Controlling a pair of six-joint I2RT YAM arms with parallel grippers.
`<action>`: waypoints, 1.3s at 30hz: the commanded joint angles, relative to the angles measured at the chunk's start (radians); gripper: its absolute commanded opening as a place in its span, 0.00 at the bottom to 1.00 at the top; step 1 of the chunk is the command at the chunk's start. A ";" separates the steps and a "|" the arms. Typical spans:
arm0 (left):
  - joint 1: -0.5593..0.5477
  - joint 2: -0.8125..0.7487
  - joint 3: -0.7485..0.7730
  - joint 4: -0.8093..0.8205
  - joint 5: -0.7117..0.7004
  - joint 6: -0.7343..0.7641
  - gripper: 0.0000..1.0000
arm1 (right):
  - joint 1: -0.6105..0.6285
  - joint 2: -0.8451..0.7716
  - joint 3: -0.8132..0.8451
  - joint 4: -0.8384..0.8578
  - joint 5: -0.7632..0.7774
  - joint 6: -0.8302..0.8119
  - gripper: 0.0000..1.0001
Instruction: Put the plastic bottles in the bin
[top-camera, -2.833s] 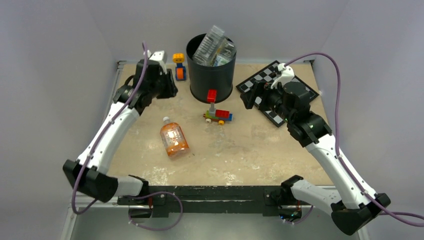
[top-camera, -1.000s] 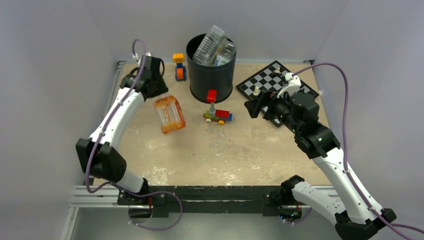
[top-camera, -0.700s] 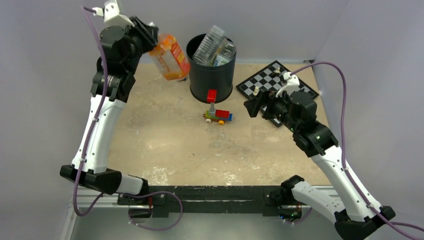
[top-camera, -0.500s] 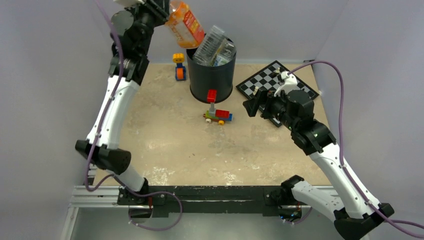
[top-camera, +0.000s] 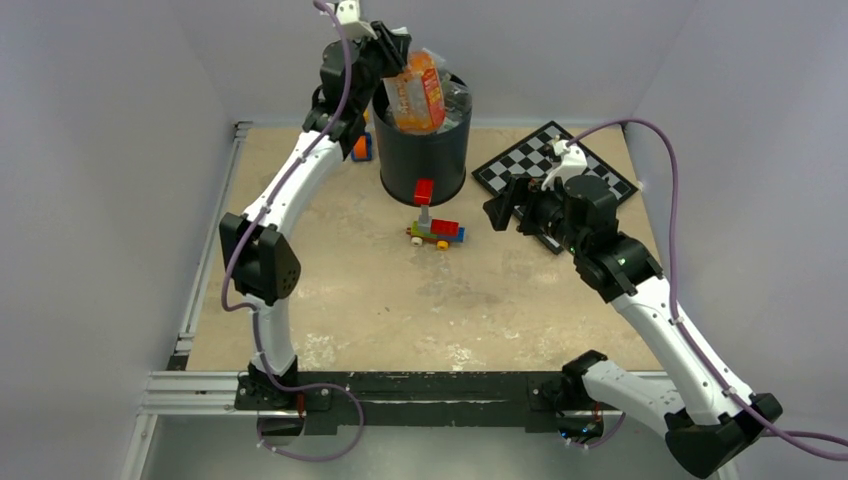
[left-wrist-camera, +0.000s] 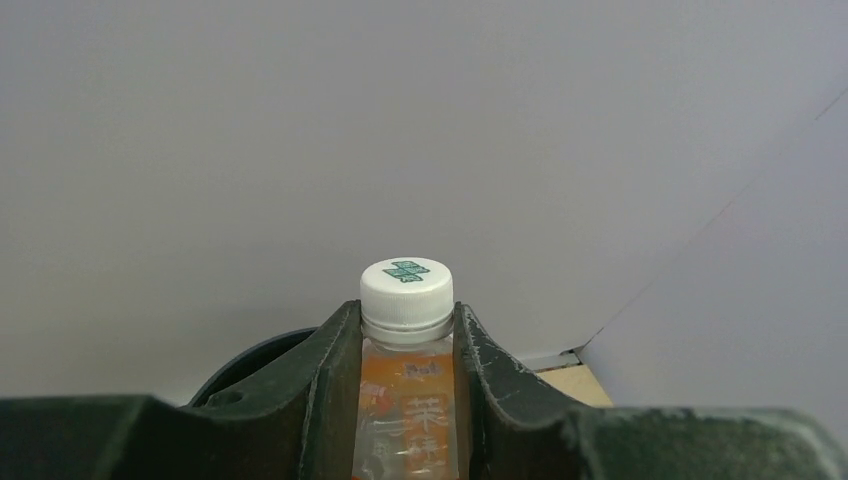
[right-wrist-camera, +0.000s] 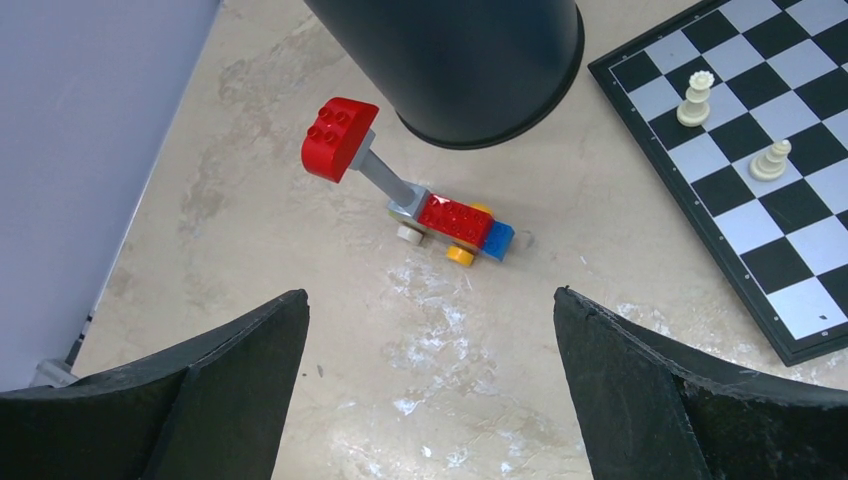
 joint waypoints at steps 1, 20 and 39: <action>-0.006 -0.058 -0.094 -0.215 0.020 0.123 0.00 | 0.004 0.001 0.026 0.036 0.009 0.005 0.96; -0.045 -0.073 0.022 -0.382 -0.301 0.401 0.00 | 0.005 -0.019 0.026 0.032 0.019 0.004 0.96; -0.076 -0.062 0.001 -0.317 -0.216 0.412 0.00 | 0.004 -0.035 0.034 0.027 0.019 0.017 0.96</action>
